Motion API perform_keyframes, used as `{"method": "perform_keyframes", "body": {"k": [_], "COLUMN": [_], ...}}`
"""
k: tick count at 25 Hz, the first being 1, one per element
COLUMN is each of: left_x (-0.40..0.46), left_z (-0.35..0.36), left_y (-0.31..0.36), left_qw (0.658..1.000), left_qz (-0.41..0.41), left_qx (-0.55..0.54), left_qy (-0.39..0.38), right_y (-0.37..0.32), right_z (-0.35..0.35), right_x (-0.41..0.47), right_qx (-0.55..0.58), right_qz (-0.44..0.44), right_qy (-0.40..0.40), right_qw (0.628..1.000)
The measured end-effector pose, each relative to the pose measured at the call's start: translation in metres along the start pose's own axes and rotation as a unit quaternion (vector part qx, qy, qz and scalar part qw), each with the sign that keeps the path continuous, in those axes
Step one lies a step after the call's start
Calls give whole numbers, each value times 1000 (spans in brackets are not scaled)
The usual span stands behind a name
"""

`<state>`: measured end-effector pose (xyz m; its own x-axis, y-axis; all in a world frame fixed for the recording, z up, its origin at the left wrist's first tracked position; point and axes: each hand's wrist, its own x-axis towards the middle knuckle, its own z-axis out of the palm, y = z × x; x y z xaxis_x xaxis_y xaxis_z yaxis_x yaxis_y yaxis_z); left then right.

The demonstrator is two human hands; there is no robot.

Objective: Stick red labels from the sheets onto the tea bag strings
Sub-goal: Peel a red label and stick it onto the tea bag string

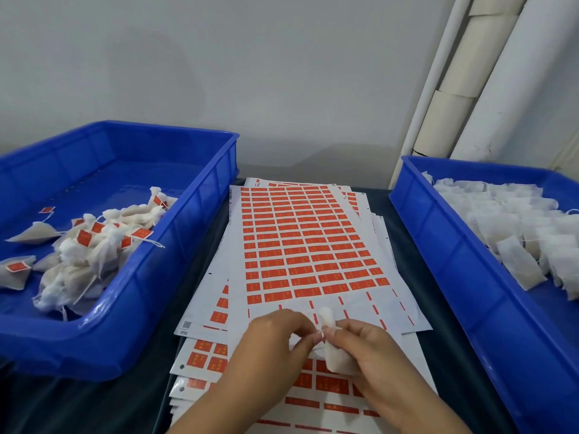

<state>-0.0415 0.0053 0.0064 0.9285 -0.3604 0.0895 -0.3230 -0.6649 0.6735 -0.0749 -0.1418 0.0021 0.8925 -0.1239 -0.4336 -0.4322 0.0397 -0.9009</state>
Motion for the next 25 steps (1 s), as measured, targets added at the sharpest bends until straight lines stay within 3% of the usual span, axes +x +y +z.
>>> {"method": "perform_keyframes", "body": {"k": [5,10,13,17,20,22,25], "left_x": [4,21,27,53,84,98,110], "left_z": [-16,-23,-17,-15,6,36,80], "left_y": [-5,2,21,41,46,52,53], "left_qw": [997,988,981,958,985,995,983], "left_qz": [7,58,137,229,116,29,-9], "left_qx": [64,120,119,168,119,90,162], "left_qy": [39,83,75,49,57,11,-81], "right_y": [-1,-9,-23,-34,-33,-34,-39], "right_z": [-14,-24,-27,-38,-56,-73,-94], "right_x": [-2,-10,-15,-11,2,18,46], "right_qx": [43,-81,-114,7,71,101,22], "right_qz": [21,-6,-37,-94,-112,-99,-70], "right_qy": [-34,-113,-143,-45,80,183,301], "right_qw": [998,990,983,995,988,973,951]}}
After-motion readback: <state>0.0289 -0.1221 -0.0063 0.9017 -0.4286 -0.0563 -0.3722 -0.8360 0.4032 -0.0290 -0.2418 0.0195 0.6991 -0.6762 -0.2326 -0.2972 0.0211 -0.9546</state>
